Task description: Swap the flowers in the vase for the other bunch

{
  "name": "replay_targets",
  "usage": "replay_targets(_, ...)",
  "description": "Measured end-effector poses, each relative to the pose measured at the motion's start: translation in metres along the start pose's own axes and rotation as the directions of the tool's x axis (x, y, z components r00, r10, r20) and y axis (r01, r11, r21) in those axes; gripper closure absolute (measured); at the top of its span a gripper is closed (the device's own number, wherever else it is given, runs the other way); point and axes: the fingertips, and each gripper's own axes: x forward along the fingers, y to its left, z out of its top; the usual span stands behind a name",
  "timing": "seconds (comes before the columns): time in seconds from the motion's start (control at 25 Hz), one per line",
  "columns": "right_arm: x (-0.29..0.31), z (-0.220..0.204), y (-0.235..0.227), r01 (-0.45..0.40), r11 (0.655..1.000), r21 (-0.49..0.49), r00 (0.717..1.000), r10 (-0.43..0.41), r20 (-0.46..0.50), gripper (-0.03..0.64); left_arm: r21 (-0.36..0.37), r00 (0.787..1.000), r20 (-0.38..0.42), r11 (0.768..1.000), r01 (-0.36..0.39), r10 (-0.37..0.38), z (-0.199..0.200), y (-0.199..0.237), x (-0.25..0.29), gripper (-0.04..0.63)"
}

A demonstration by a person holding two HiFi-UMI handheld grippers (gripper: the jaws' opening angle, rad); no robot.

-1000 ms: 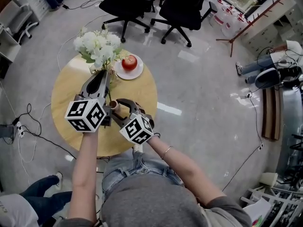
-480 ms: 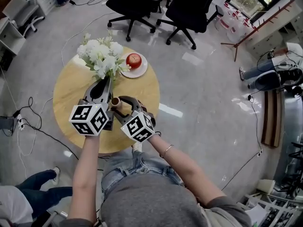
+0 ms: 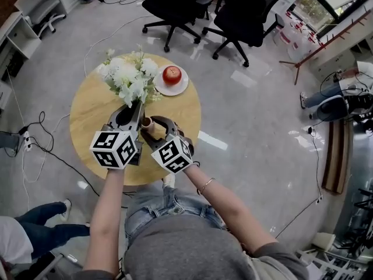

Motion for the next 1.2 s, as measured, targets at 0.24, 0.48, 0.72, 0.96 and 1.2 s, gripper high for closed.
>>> replay_targets(0.24,0.001,-0.001,0.0,-0.006,1.0,-0.003,1.0,0.006,-0.001,0.396,-0.008,0.999,-0.034,1.0,-0.016,0.015,-0.014,0.002,-0.007,0.565)
replay_targets(0.48,0.001,0.0,0.003,-0.007,1.0,-0.007,1.0,0.007,-0.001,0.396,0.001,0.998,-0.063,1.0,-0.015,0.015,-0.025,0.002,-0.014,0.563)
replay_targets(0.72,0.002,0.0,0.002,-0.006,1.0,-0.008,1.0,0.006,-0.001,0.396,0.01,0.996,-0.086,1.0,-0.023,0.024,-0.033,0.001,-0.013,0.531)
replay_targets(0.96,0.0,-0.001,0.005,-0.009,1.0,-0.009,1.0,0.009,0.004,0.396,0.02,0.993,-0.114,0.999,-0.03,0.032,-0.042,-0.003,-0.019,0.508)
replay_targets(1.2,-0.001,-0.002,0.001,-0.011,1.0,-0.009,1.0,0.011,0.007,0.396,0.021,0.989,-0.142,0.999,-0.035,0.038,-0.051,-0.006,-0.019,0.471)
